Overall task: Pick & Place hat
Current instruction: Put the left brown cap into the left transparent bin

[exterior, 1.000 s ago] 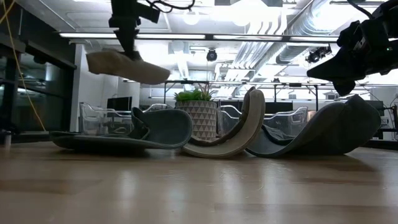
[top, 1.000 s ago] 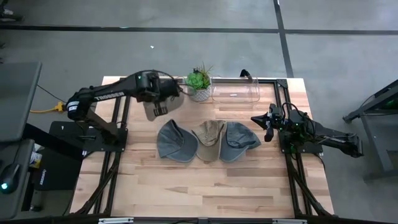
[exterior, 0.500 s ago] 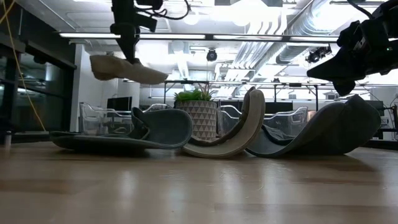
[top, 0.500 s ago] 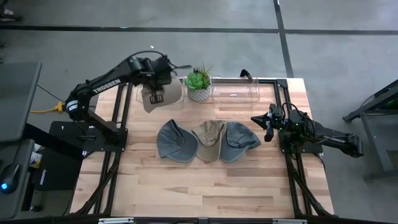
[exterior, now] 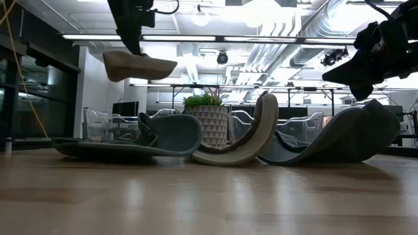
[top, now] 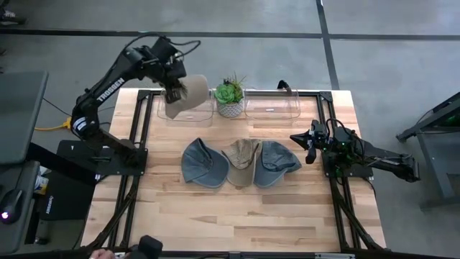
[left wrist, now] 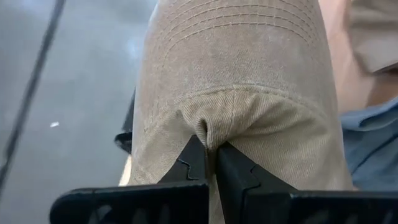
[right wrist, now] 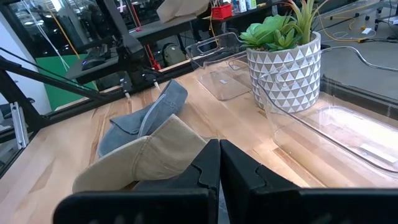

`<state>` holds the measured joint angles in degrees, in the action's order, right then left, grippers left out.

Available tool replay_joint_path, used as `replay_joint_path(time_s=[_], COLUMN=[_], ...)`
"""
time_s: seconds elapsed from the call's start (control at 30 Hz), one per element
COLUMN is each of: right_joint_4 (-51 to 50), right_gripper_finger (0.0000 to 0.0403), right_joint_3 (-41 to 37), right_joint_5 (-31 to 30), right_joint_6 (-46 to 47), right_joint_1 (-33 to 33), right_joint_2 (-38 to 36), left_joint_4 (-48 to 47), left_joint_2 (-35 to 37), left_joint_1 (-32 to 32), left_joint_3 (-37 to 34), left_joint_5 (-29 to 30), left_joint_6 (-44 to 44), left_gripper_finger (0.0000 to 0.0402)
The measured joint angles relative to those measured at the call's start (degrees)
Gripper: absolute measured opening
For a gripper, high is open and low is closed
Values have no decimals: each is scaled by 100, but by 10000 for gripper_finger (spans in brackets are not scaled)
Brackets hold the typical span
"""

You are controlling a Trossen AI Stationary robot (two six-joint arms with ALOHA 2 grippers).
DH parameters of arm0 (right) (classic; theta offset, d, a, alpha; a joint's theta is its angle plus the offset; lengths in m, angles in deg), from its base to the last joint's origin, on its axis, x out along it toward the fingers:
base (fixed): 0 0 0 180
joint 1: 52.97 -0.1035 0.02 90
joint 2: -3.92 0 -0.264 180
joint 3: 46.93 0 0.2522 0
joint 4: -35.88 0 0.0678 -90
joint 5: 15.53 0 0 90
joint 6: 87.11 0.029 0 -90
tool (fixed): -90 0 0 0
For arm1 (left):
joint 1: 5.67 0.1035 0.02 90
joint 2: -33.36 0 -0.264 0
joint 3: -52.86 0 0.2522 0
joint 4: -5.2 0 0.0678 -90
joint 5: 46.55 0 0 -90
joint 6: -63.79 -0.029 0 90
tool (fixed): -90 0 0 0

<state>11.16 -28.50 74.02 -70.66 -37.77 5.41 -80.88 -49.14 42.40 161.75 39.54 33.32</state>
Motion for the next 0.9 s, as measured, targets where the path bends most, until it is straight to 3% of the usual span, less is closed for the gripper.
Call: replay_joint_path(time_s=[0.1,0.4,0.9], right_joint_4=[0,0,0], right_gripper_finger=[5,5,5], right_joint_3=[0,0,0], right_joint_5=[0,0,-2], right_joint_6=[1,2,2], right_joint_1=[0,1,2], right_joint_2=[-1,-2,-1], left_joint_4=[79,354,536], left_joint_2=[-4,-96,-832], left_joint_1=[279,684,614], left_joint_3=[0,-2,-478], left_joint_5=[-414,-581,-444], left_joint_6=[-374,-1286,-1441], left_gripper_finger=[0,0,0])
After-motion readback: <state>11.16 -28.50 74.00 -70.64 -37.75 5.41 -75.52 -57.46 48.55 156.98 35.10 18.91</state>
